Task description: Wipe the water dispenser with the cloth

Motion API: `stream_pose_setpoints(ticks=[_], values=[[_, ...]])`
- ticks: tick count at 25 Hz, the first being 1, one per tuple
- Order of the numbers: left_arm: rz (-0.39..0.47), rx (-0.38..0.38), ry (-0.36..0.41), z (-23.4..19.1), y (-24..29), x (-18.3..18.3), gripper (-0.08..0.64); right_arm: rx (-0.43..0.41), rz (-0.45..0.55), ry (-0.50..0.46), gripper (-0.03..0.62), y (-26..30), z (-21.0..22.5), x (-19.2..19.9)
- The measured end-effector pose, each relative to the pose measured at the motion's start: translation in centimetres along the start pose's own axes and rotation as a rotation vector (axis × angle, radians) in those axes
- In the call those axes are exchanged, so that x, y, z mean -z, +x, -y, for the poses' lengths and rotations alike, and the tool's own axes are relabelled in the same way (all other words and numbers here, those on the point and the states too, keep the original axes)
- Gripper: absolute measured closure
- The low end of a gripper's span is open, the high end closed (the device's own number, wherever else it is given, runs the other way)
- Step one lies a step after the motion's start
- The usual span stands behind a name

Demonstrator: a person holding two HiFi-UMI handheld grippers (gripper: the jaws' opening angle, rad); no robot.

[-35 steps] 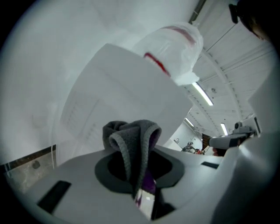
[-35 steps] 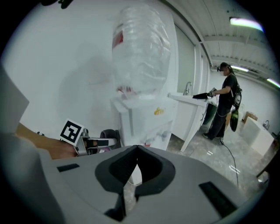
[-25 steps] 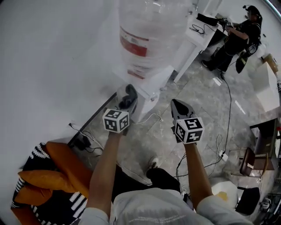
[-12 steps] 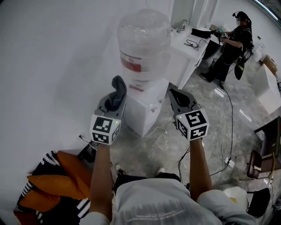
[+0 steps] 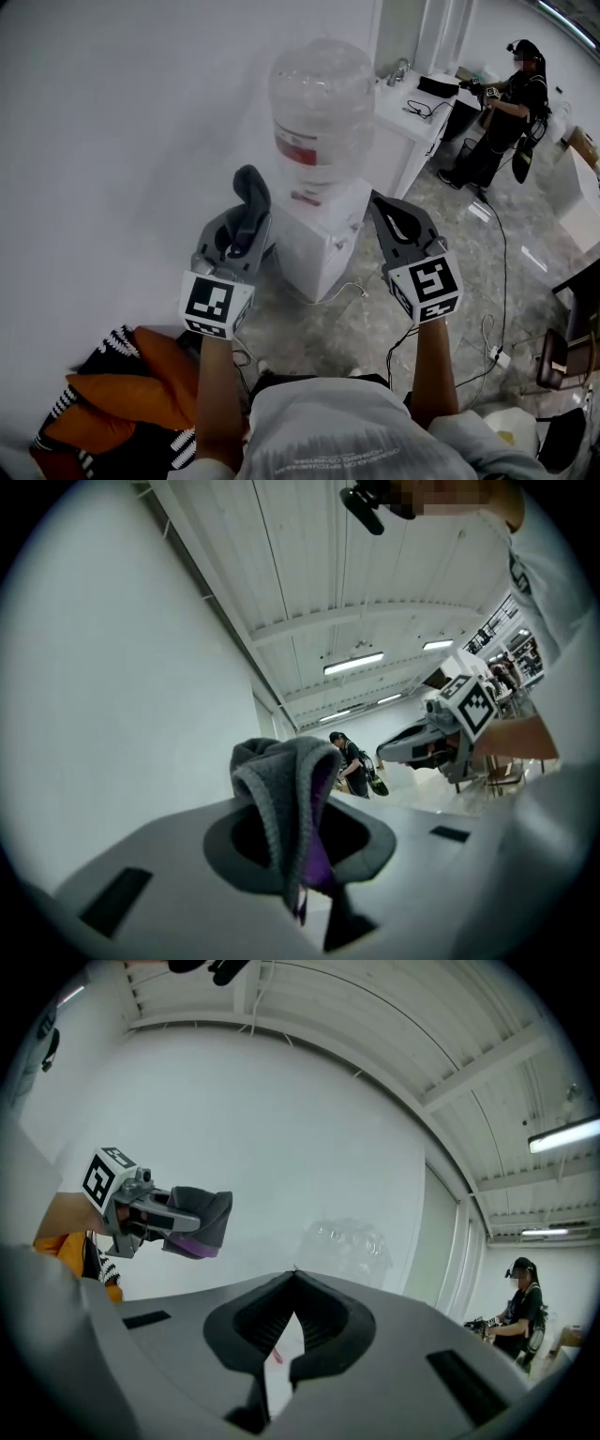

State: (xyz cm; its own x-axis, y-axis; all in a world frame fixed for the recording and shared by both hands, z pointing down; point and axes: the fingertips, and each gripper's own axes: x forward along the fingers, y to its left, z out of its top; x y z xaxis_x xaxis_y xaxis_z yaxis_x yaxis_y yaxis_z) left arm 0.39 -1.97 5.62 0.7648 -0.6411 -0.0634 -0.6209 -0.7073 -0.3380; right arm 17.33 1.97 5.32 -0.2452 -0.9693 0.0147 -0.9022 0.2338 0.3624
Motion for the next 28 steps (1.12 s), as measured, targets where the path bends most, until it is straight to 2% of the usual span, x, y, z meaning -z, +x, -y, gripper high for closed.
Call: stream_pose_setpoints(ticks=[6,11,23,28], values=[[0.024,-0.006,0.029,0.0,-0.8,-0.9,0.482,0.0,-0.012,0.011,0.577,-0.8,-0.4,0.3],[0.007,0.034,0.038,1.2,-0.7,-0.2,0.483,0.007,-0.025,0.002,0.577,-1.3,-0.7,0.5],[0.013,0.07,0.027,2.0,0.2,0.7,0.482,0.014,-0.053,0.001,0.577,-0.9,-0.7,1.9],[0.0,0.062,0.018,1.6,0.6,1.2,0.482,0.014,-0.058,0.005,0.577,-0.6,-0.5,2.2]])
